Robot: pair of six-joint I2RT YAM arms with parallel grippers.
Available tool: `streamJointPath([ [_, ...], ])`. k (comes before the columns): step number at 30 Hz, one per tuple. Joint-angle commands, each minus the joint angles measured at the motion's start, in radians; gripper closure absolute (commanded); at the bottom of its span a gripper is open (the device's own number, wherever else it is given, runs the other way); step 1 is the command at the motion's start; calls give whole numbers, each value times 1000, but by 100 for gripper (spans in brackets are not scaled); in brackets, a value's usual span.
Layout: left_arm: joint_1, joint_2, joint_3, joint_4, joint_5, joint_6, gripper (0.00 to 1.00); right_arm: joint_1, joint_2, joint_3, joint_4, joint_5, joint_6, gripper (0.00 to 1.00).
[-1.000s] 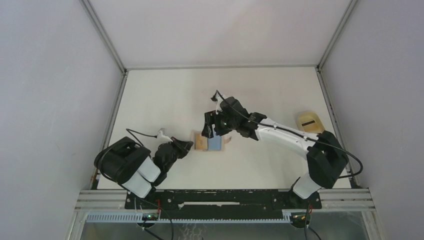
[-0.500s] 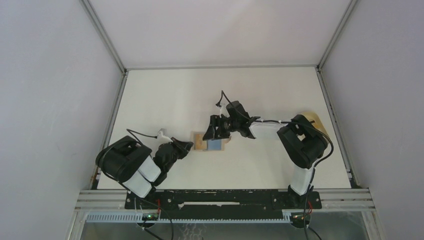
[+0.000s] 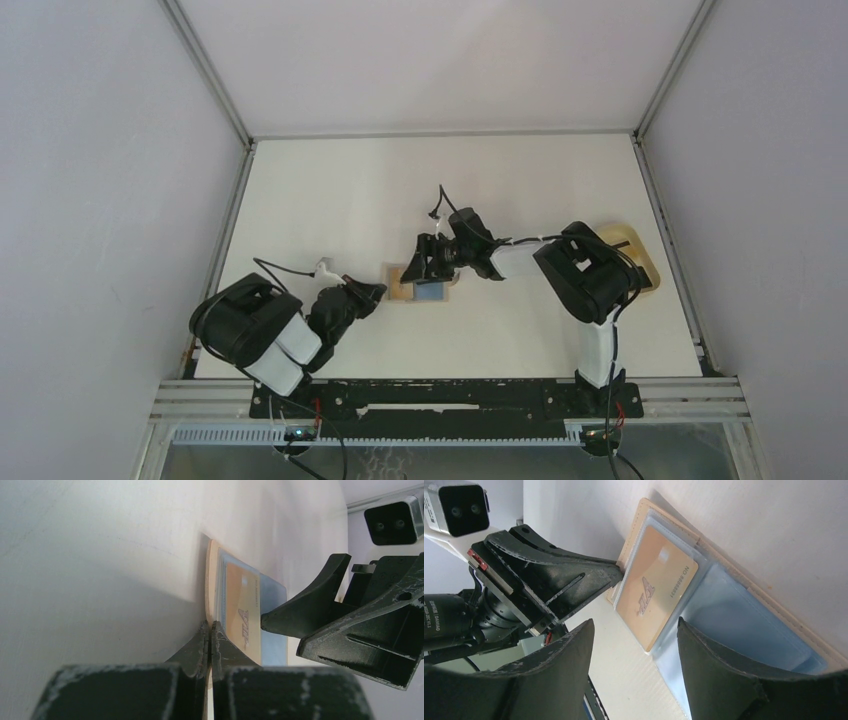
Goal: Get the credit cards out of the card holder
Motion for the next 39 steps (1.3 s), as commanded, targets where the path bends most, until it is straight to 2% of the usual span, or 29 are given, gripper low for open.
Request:
streamJointPath([
  [1,-12,-16,-20,-65,-19,12,100,9,33,13,95,-11,41,29],
  [17,-29,-56,-20,-102,-35,14,100,33,44,-2,277,-90,180,30],
  [29,-36,-88,-20,-136,-46,17,100,55,49,-11,365,-115,227,43],
  [39,-37,-96,-20,-152,-49,21,100,63,81,-11,389,-113,241,44],
])
